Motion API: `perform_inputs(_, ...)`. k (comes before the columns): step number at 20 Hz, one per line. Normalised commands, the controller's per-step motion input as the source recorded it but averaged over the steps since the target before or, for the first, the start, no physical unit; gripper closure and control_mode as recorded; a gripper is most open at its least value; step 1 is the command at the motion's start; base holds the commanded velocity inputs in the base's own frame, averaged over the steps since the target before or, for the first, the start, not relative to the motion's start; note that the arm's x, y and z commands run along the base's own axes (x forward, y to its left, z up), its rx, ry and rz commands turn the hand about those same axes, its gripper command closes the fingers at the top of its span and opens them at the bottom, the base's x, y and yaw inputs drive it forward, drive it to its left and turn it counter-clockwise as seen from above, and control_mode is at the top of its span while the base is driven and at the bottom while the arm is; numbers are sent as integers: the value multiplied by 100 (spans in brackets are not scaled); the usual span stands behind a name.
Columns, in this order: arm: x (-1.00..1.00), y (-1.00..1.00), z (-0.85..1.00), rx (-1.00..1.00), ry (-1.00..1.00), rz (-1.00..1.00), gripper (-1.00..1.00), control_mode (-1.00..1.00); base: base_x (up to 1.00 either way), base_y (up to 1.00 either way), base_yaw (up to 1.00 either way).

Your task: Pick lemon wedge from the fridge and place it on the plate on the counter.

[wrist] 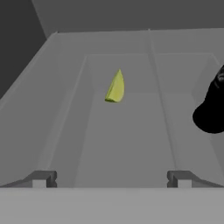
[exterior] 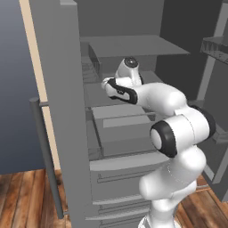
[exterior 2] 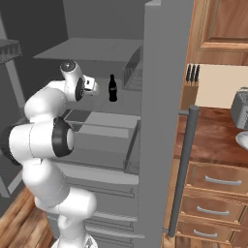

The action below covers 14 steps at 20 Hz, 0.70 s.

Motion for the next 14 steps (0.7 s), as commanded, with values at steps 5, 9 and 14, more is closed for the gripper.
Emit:
perform_inputs(5, 38, 7, -22, -5, 0, 0, -100, -100, 0, 0, 0)
perform_inputs(9, 38, 4, -17, -3, 0, 0, -100, -100, 0, 0, 0)
perform_inputs(14, 45, 0, 0, 0, 0, 0, -100, -100, 0, 0, 0)
